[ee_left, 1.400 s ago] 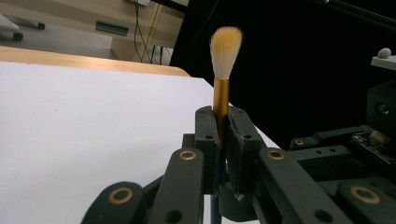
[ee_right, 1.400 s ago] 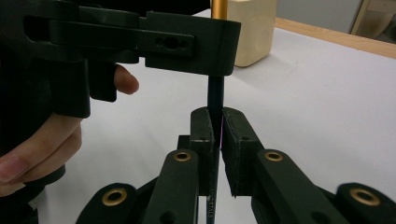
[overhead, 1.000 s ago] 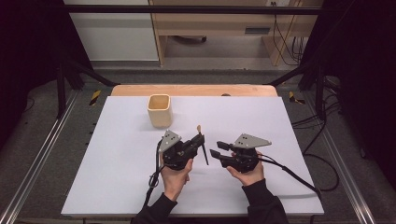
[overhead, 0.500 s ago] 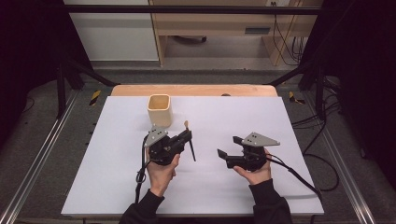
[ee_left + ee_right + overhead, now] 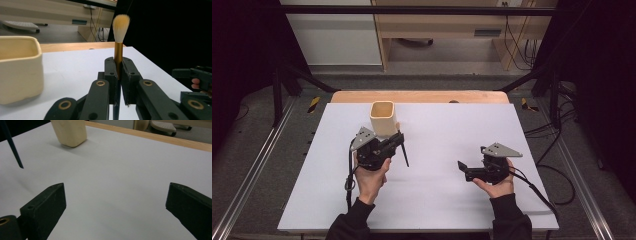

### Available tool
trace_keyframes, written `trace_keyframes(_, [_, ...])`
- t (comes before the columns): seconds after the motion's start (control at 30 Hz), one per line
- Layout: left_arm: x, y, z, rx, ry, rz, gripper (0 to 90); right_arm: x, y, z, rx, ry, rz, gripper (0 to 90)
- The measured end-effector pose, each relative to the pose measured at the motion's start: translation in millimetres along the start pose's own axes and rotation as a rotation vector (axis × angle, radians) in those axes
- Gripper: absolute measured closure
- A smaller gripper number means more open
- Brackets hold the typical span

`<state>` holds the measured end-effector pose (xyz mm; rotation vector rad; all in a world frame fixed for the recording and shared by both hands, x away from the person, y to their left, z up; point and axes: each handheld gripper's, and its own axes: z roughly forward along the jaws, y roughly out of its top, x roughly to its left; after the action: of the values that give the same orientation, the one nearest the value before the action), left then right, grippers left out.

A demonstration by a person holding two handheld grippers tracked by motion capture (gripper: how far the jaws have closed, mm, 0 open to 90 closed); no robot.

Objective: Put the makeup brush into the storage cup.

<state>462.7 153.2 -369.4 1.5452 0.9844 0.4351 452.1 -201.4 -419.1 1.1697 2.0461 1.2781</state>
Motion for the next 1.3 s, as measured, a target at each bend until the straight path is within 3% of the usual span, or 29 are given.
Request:
trace_keyframes(0.23, [14.6,17.9,-8.0,0.0,0.048,0.036,83.2,-10.3,-4.3,-5.6,0.004,-0.032,0.039,0.8])
trace_keyframes(0.67, [38.7,52.6,-15.3,-0.017,0.099,0.077,83.2,-15.8,-10.0,-3.4,0.025,-0.06,0.044,0.4])
trace_keyframes(0.9, [46.5,59.5,-12.8,-0.005,0.109,0.106,83.3,-17.8,-11.4,-2.5,0.028,-0.067,0.046,0.4])
trace_keyframes(1.3, [55.2,68.2,-0.4,-0.008,0.12,0.103,83.2,-18.9,-12.0,-1.3,0.026,-0.077,0.045,0.4])
